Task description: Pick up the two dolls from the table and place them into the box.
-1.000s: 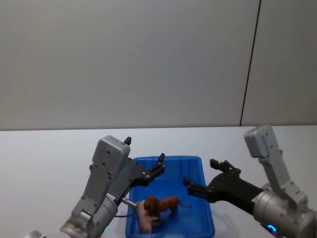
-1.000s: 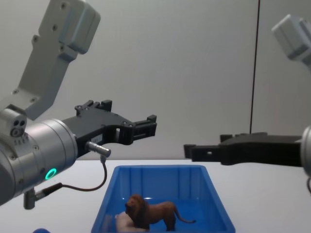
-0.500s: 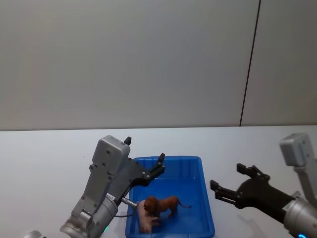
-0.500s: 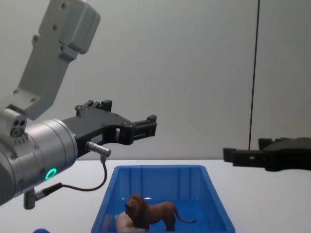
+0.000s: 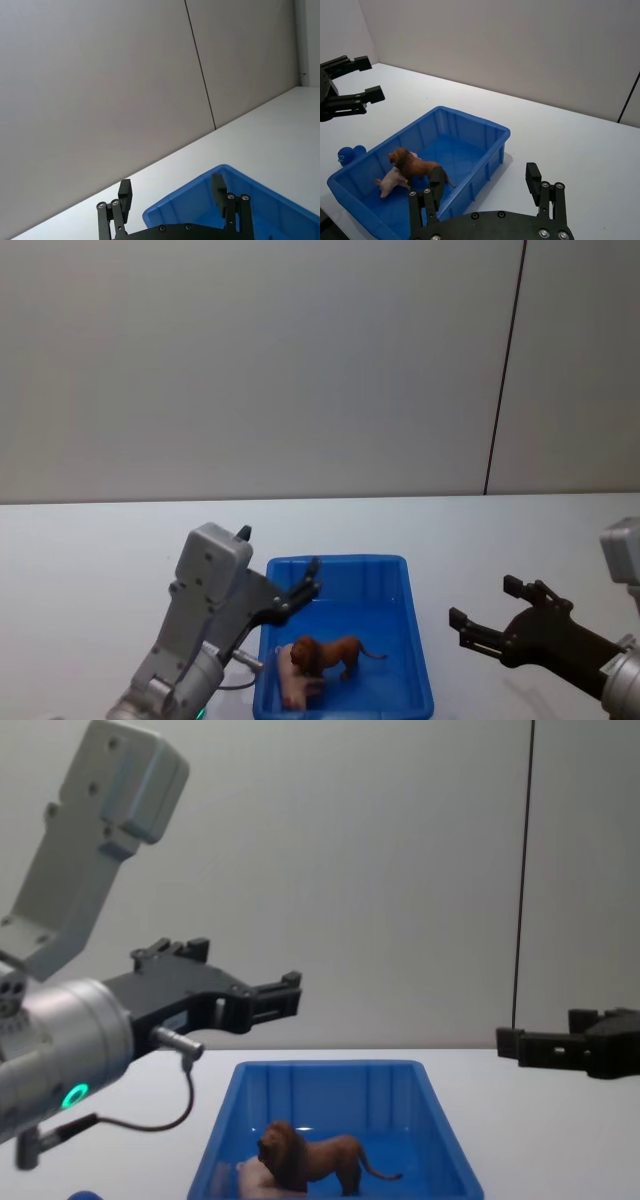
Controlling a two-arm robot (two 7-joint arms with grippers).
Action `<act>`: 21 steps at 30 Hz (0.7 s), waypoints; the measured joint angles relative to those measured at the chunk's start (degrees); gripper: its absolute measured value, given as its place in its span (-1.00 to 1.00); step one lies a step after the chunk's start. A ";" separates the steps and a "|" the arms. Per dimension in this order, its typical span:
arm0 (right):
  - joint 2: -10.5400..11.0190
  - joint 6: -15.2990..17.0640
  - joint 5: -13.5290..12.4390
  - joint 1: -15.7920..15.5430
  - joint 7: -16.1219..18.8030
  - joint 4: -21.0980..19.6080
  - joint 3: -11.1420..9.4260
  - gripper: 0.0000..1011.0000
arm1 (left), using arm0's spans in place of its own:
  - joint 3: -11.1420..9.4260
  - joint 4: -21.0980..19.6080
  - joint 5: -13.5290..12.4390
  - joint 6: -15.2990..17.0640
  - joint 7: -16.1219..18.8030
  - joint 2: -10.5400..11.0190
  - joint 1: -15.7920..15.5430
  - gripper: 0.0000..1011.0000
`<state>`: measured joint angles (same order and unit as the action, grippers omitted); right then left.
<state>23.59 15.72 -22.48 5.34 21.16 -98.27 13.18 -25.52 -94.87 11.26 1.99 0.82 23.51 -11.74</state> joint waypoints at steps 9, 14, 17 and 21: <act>0.62 -0.25 -0.62 -0.53 -0.09 -0.29 -0.38 0.98 | 0.75 -2.36 1.49 1.74 2.90 2.88 3.49 0.98; 0.84 -0.35 -0.85 -0.73 -0.13 -0.39 -0.51 0.98 | 1.13 -3.07 2.88 2.35 4.93 4.47 5.76 0.98; 0.93 -0.39 -0.93 -0.82 -0.15 -0.43 -0.57 0.98 | 1.34 -3.14 3.82 2.45 6.02 5.23 7.07 0.98; 1.01 -0.43 -1.03 -0.88 -0.17 -0.47 -0.61 0.98 | 1.53 -2.97 4.94 2.42 7.12 5.91 8.41 0.98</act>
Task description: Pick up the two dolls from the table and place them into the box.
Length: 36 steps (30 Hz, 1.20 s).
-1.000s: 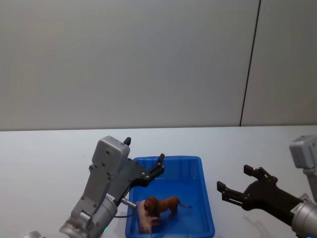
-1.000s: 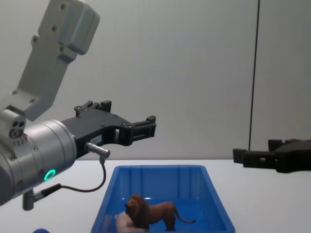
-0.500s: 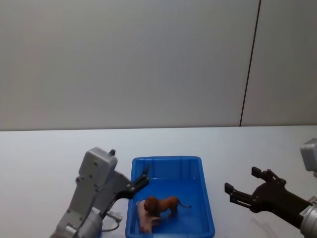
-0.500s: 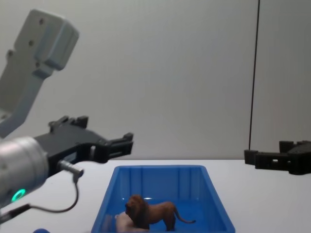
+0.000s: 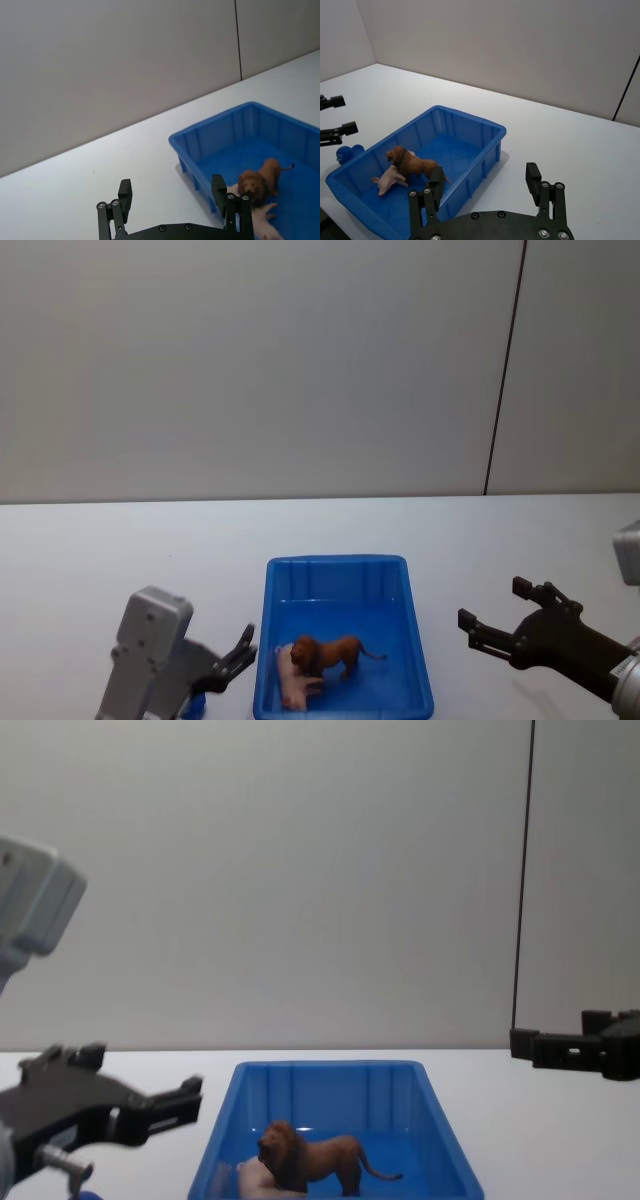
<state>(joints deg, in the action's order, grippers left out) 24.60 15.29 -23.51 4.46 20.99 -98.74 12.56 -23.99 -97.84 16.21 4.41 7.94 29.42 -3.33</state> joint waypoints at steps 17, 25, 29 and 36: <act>0.15 -0.10 -0.16 -0.15 -0.02 -0.09 -0.11 0.98 | 0.62 3.48 4.02 -1.16 2.09 0.92 3.19 0.98; 0.19 -0.10 -0.20 -0.18 -0.02 -0.10 -0.12 0.98 | 0.84 5.98 5.06 -1.44 0.78 0.28 3.23 0.98; 0.21 -0.10 -0.21 -0.19 -0.02 -0.10 -0.12 0.98 | 0.94 7.29 5.47 -1.49 -0.09 -0.20 2.92 0.98; 0.21 -0.09 -0.21 -0.19 -0.01 -0.10 -0.12 0.98 | 1.09 8.96 5.92 -1.36 -1.29 -0.91 2.45 0.88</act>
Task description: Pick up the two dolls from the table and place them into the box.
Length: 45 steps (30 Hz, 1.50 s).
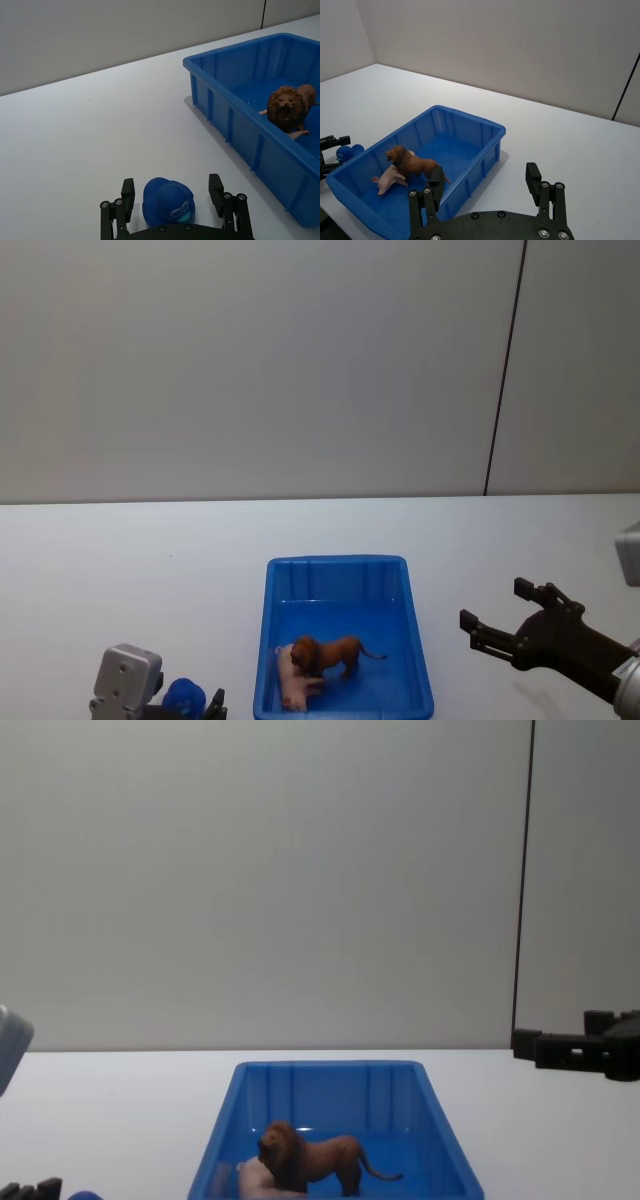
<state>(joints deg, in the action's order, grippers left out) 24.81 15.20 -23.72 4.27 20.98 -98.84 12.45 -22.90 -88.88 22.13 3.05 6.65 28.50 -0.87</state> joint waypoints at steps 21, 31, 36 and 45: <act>0.00 0.01 0.01 0.00 0.00 0.01 0.00 0.98 | 1.09 1.33 0.23 1.25 -1.12 -0.85 -0.90 0.01; 0.00 0.01 0.01 0.00 0.00 0.01 0.00 0.98 | 1.75 -1.31 -2.84 1.09 -3.30 -1.62 -3.22 -0.10; -0.01 0.01 0.01 0.00 0.00 0.01 0.00 0.98 | 1.59 -1.78 -4.55 0.73 -5.49 -2.91 -4.86 -0.17; -0.01 0.00 0.01 0.00 0.00 0.01 0.00 0.98 | 0.26 -0.88 -7.28 -0.31 -10.51 -6.71 -8.79 -0.09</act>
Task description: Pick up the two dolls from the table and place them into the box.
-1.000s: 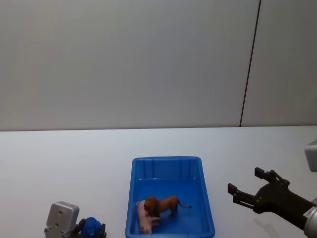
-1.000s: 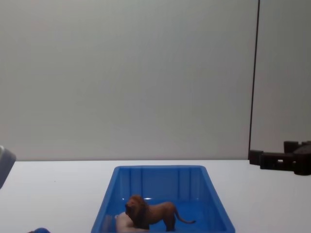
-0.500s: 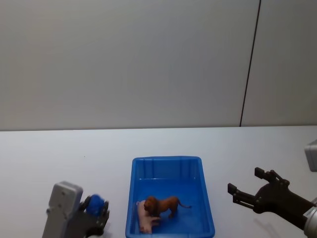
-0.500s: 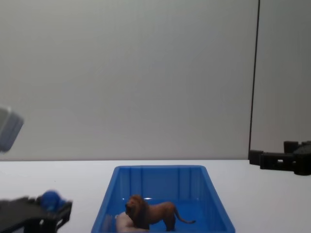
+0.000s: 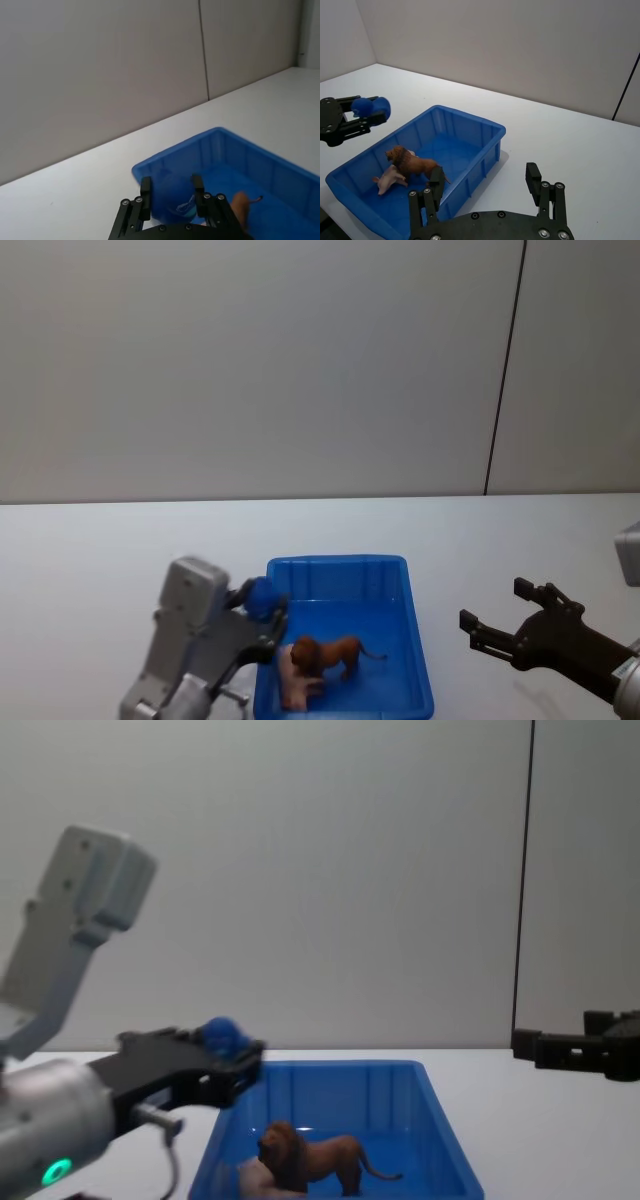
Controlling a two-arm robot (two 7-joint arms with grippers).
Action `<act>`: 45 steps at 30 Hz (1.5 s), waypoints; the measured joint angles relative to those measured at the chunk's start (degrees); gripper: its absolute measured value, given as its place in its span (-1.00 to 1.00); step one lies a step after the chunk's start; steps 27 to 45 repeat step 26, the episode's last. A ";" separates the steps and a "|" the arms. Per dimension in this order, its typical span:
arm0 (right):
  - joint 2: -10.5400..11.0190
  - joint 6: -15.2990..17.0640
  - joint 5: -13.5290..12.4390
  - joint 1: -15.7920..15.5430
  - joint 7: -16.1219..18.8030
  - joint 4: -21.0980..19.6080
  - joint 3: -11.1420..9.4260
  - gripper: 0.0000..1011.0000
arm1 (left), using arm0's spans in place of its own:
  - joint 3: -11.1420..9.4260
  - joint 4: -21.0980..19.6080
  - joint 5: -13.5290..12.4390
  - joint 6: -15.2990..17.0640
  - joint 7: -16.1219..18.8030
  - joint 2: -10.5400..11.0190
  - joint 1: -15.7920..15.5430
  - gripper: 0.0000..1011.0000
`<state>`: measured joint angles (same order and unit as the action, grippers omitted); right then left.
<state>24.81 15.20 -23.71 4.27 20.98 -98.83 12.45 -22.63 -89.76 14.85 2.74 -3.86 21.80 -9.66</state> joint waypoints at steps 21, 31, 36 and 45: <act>0.00 0.00 0.00 0.00 0.00 0.00 0.00 0.98 | -1.90 4.80 -3.16 -3.89 -9.68 -6.27 -6.76 0.98; 0.00 0.00 0.00 0.00 0.00 0.00 0.00 0.98 | -1.89 4.93 -3.27 -4.30 -10.34 -6.47 -7.07 0.98; 0.00 0.00 0.00 0.00 0.00 0.00 0.00 0.98 | -1.89 4.93 -3.27 -4.30 -10.34 -6.47 -7.07 0.98; 0.00 0.00 0.00 0.00 0.00 0.00 0.00 0.98 | -1.89 4.93 -3.27 -4.30 -10.34 -6.47 -7.07 0.98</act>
